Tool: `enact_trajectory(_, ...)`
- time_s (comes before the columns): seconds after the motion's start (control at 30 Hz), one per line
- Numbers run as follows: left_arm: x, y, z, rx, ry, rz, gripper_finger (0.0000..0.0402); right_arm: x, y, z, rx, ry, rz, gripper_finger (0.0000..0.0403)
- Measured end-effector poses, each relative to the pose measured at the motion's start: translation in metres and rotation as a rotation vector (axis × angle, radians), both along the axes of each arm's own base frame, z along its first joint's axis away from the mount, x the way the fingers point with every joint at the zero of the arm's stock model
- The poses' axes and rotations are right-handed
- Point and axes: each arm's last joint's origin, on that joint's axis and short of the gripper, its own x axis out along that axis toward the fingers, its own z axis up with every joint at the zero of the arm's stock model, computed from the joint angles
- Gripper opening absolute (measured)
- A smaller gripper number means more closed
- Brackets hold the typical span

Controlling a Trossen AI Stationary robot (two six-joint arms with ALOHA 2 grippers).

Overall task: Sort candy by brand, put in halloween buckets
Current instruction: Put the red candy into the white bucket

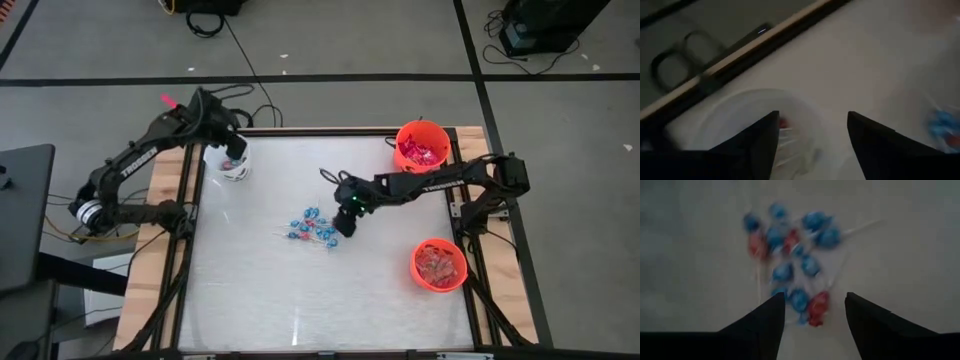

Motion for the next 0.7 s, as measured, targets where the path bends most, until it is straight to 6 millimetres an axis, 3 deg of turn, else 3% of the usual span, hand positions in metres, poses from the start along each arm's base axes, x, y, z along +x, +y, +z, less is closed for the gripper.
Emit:
enact_trajectory(0.17, 0.020, -0.026, 0.007, 0.026, -0.031, -0.182, 0.0230, -0.010, 0.017, -0.021, -0.128, 0.019, 0.217, 0.0207)
enact_trajectory(0.47, 0.060, -0.056, 0.013, 0.075, -0.139, -0.314, 0.0229, -0.011, 0.007, -0.051, -0.070, -0.001, 0.255, 0.0205)
enact_trajectory(0.57, 0.069, -0.062, 0.017, 0.103, -0.180, -0.342, 0.0229, -0.008, 0.007, -0.065, -0.060, 0.048, 0.267, 0.0205)
enact_trajectory(0.7, 0.074, -0.069, 0.017, 0.104, -0.186, -0.333, 0.0229, 0.000, 0.006, -0.069, -0.084, 0.036, 0.258, 0.0198)
